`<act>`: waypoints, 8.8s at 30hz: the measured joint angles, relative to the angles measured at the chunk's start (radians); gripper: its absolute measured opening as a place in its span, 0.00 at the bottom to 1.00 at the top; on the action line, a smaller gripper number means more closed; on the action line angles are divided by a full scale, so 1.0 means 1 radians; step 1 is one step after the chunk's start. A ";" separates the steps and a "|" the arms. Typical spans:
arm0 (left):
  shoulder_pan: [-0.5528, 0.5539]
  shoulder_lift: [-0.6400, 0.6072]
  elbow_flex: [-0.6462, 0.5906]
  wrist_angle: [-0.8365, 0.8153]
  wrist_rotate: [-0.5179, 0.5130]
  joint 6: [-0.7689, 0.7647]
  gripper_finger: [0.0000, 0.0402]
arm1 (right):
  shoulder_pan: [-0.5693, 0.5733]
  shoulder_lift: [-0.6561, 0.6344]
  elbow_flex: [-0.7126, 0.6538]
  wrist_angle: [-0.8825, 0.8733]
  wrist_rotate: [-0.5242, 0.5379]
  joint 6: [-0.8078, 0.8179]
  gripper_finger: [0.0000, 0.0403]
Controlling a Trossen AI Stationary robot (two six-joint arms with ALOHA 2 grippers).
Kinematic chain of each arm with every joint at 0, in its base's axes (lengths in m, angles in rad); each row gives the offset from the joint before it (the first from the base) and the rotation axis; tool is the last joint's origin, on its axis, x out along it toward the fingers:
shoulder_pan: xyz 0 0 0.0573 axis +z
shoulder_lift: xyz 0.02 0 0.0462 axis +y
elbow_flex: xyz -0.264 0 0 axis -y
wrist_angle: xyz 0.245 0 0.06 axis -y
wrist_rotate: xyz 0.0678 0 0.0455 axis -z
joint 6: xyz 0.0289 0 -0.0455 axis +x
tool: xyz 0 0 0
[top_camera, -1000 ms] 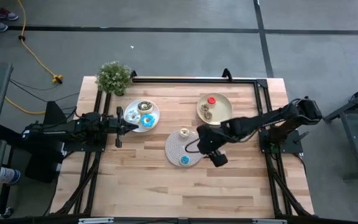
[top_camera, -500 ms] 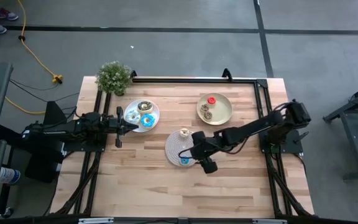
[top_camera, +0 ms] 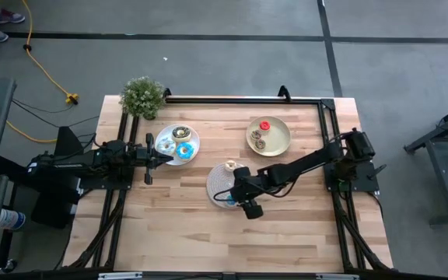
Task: Pick & Place donuts
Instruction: Put the small light blue donut on the brown plate, then put the small white donut on the brown plate
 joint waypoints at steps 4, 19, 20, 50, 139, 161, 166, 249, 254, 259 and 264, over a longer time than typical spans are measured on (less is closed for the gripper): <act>0.000 0.000 0.000 0.000 0.000 0.000 0.00 | -0.001 0.024 0.000 0.005 0.025 0.024 0.66; 0.000 0.000 0.000 0.000 0.000 0.000 0.00 | 0.005 0.026 0.000 0.047 -0.021 0.024 0.66; 0.000 0.000 0.000 0.000 0.000 0.000 0.00 | 0.005 0.026 0.000 0.047 -0.021 0.024 0.66; 0.000 0.000 0.000 0.000 0.000 0.000 0.00 | 0.000 0.072 -0.002 0.117 0.001 0.048 0.66; 0.000 0.000 0.000 0.000 0.000 0.000 0.00 | -0.008 0.094 -0.002 0.174 -0.025 0.045 0.48; 0.000 0.000 0.000 0.000 0.000 0.000 0.00 | -0.188 -0.242 -0.002 -0.247 -0.003 0.014 0.49; 0.000 0.000 0.000 0.000 0.000 0.000 0.00 | -0.279 -0.310 -0.022 -0.368 0.001 0.014 0.49; 0.000 0.000 0.000 0.000 0.000 0.000 0.00 | -0.876 -0.309 -0.237 -0.262 0.127 0.304 0.78; 0.000 0.000 0.000 0.000 0.000 0.000 0.00 | -0.856 -0.391 -0.237 -0.255 0.069 0.262 0.78; 0.000 0.000 0.000 0.000 0.000 0.000 0.00 | -0.792 -0.436 -0.237 -0.215 -0.039 0.176 0.78; 0.000 0.000 0.000 0.000 0.000 0.000 0.00 | -0.732 -0.440 -0.237 -0.146 -0.209 0.082 0.78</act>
